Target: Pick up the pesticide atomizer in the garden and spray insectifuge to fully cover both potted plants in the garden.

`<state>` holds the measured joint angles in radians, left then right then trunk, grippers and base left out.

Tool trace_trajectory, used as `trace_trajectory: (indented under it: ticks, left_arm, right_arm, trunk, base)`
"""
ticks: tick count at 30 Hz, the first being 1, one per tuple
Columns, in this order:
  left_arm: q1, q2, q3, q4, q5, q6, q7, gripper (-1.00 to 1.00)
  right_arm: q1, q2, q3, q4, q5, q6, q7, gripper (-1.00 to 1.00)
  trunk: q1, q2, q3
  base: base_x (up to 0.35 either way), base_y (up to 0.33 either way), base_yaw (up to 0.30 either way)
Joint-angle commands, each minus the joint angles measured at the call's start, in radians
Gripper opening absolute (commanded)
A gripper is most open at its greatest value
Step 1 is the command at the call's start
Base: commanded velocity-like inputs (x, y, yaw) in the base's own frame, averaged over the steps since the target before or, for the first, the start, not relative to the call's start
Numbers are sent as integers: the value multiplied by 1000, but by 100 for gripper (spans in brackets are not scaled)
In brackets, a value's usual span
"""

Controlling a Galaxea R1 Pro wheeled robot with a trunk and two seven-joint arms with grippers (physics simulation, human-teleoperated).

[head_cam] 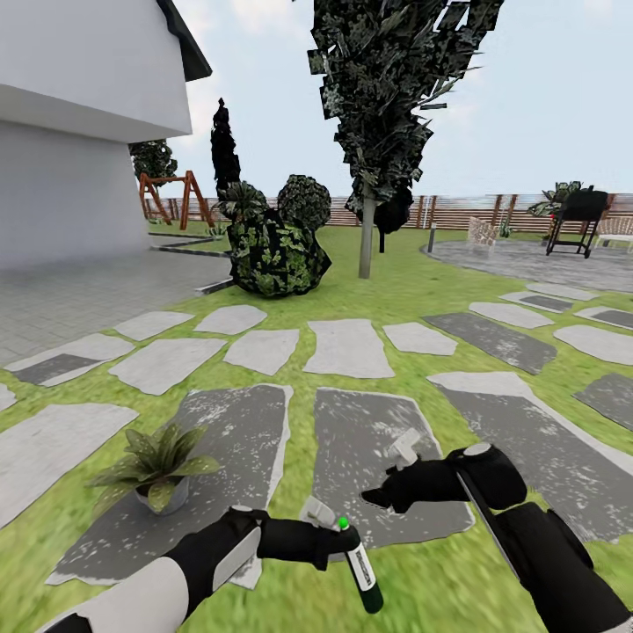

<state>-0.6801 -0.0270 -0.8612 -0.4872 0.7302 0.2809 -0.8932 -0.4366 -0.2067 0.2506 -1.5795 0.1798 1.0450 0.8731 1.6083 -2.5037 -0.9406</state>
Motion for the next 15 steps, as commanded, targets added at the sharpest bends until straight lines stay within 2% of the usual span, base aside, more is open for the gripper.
trace_trajectory:
  ticks: [1, 6, 10, 15]
  left_arm:
    - [-1, 1, -4, -1, 11, 9, -1, -100]
    - [6, 5, -5, -42, 9, -11, 5, -100]
    - [8, 0, -5, -59, 10, -15, 3, -100]
    - [12, 9, -5, -102, 11, -20, -1, -100]
  right_arm:
    - [-1, 0, 6, 4, 12, 2, 9, -100]
    - [-3, 1, 37, 40, 18, 2, 9, -100]
    - [-3, 7, 42, 43, 18, 2, 9, -100]
    - [-2, 4, 42, 44, 18, 2, 9, -100]
  trunk:
    - [0, 0, -1]
    - [0, 0, -1]
    - [0, 0, -1]
    - [0, 0, -1]
  base:
    - [0, 0, 0]
    - [0, 0, 0]
    - [0, 0, 0]
    - [0, 0, 0]
